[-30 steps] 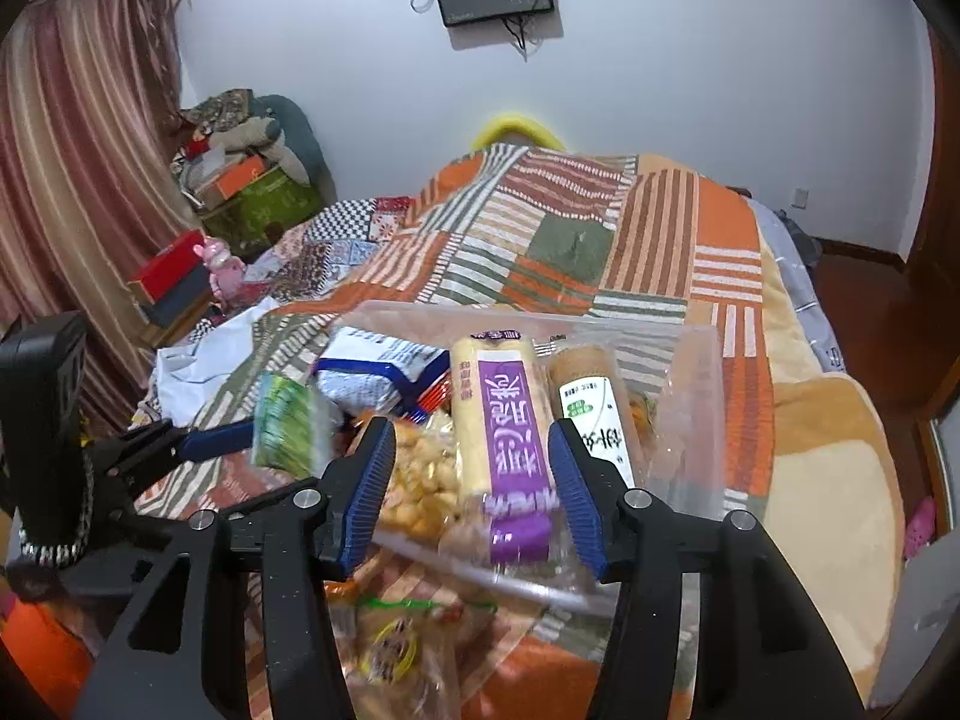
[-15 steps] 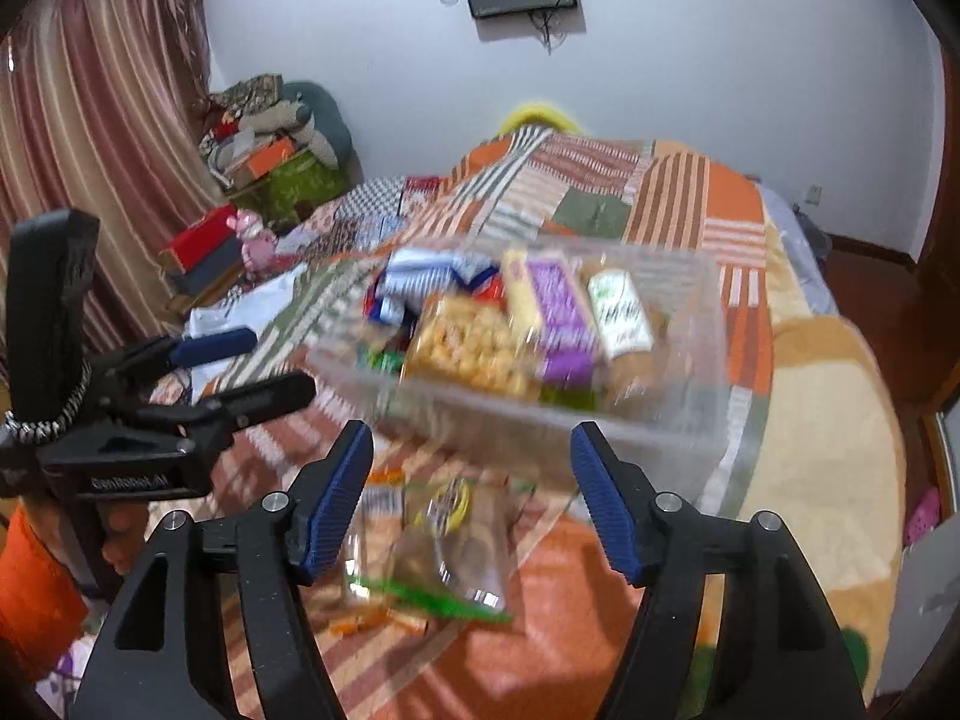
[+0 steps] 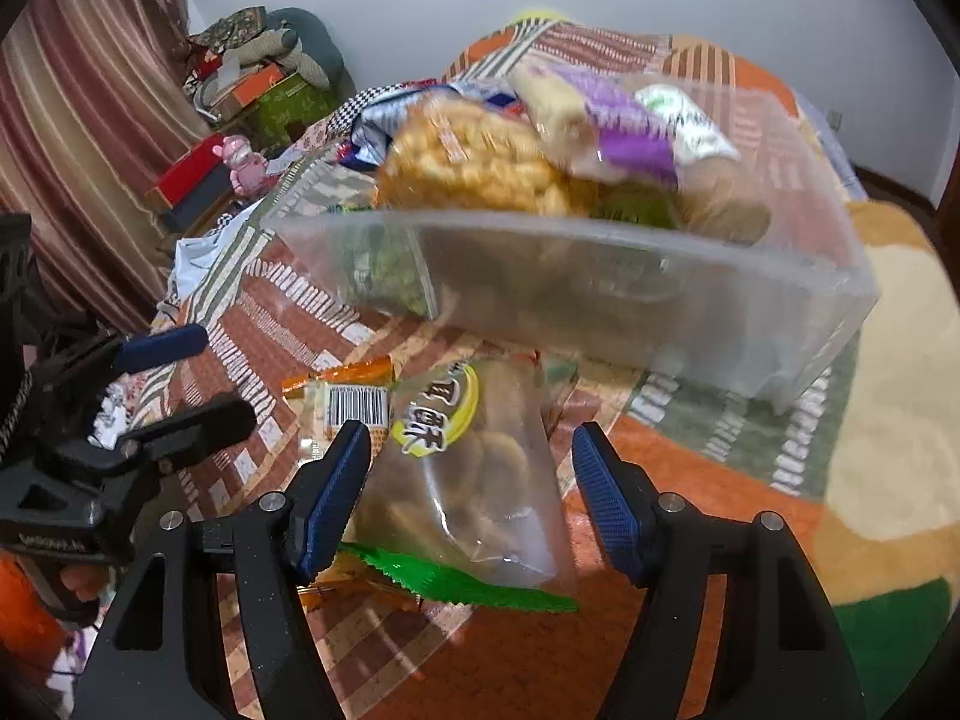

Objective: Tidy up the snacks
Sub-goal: 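Grasp the orange-ended biscuit pack with the left tool while the right tool grasps the clear cookie bag, then lower the biscuit pack and cookie bag into the clear box, open both tools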

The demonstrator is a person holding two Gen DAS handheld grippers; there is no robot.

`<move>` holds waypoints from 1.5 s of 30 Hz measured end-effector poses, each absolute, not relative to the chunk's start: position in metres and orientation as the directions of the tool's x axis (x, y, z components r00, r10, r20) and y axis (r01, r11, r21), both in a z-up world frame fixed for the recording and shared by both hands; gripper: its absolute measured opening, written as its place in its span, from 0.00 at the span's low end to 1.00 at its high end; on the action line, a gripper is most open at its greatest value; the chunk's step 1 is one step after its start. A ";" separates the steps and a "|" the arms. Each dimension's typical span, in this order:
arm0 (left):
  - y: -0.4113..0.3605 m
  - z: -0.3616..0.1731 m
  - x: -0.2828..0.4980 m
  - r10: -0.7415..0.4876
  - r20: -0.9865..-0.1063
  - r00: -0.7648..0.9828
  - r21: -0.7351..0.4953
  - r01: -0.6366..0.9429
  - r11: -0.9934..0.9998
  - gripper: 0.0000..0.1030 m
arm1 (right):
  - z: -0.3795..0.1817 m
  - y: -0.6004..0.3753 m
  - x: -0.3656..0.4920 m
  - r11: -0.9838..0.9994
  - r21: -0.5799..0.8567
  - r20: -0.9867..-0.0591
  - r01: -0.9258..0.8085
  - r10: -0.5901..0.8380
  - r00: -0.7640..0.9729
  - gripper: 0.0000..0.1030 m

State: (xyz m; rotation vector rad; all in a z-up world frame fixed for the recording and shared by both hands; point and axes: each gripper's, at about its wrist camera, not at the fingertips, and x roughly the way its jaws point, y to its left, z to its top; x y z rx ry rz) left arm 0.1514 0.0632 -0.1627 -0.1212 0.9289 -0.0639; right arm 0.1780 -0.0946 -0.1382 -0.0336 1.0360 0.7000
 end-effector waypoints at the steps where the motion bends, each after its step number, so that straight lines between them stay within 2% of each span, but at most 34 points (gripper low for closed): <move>1: 0.062 -0.165 0.151 -0.113 -0.797 0.593 -0.137 0.005 0.991 0.85 | -0.140 -0.096 0.179 0.784 0.303 -0.798 -0.542 0.520 0.305 0.64; 2: 0.061 -0.166 0.151 -0.118 -0.798 0.590 -0.141 0.008 0.990 0.85 | -0.142 -0.097 0.179 0.782 0.315 -0.799 -0.538 0.524 0.294 0.64; 5: 0.055 -0.169 0.152 -0.132 -0.802 0.583 -0.149 0.020 0.989 0.85 | -0.145 -0.103 0.176 0.762 0.357 -0.787 -0.541 0.557 0.266 0.49; 16: 0.018 -0.184 0.170 -0.197 -0.831 0.520 -0.180 0.084 0.980 0.85 | -0.127 -0.144 0.150 0.812 0.275 -0.766 -0.515 0.509 0.393 0.45; 23: -0.003 -0.194 0.188 -0.215 -0.837 0.503 -0.199 0.086 0.976 0.84 | -0.121 -0.169 0.144 0.835 0.310 -0.745 -0.455 0.511 0.429 0.45; 24: -0.007 -0.195 0.190 -0.209 -0.837 0.506 -0.188 0.093 0.978 0.83 | -0.120 -0.171 0.143 0.837 0.315 -0.741 -0.447 0.511 0.435 0.45; 26: -0.012 -0.197 0.192 -0.183 -0.838 0.514 -0.152 0.102 0.983 0.69 | -0.119 -0.175 0.142 0.838 0.328 -0.734 -0.436 0.517 0.442 0.45; 27: -0.014 -0.198 0.191 -0.173 -0.838 0.518 -0.137 0.107 0.985 0.65 | -0.118 -0.178 0.142 0.839 0.334 -0.729 -0.430 0.519 0.446 0.45; 29: -0.017 -0.197 0.188 -0.167 -0.831 0.530 -0.125 0.115 0.986 0.37 | -0.116 -0.179 0.140 0.840 0.340 -0.722 -0.423 0.522 0.454 0.45; 36: -0.012 -0.183 0.173 -0.159 -0.805 0.572 -0.118 0.109 0.987 0.36 | -0.106 -0.179 0.137 0.834 0.347 -0.696 -0.429 0.535 0.479 0.45; 45: 0.009 -0.124 0.160 -0.160 -0.713 0.683 -0.139 0.086 0.987 0.36 | -0.077 -0.181 0.139 0.834 0.335 -0.633 -0.439 0.544 0.550 0.45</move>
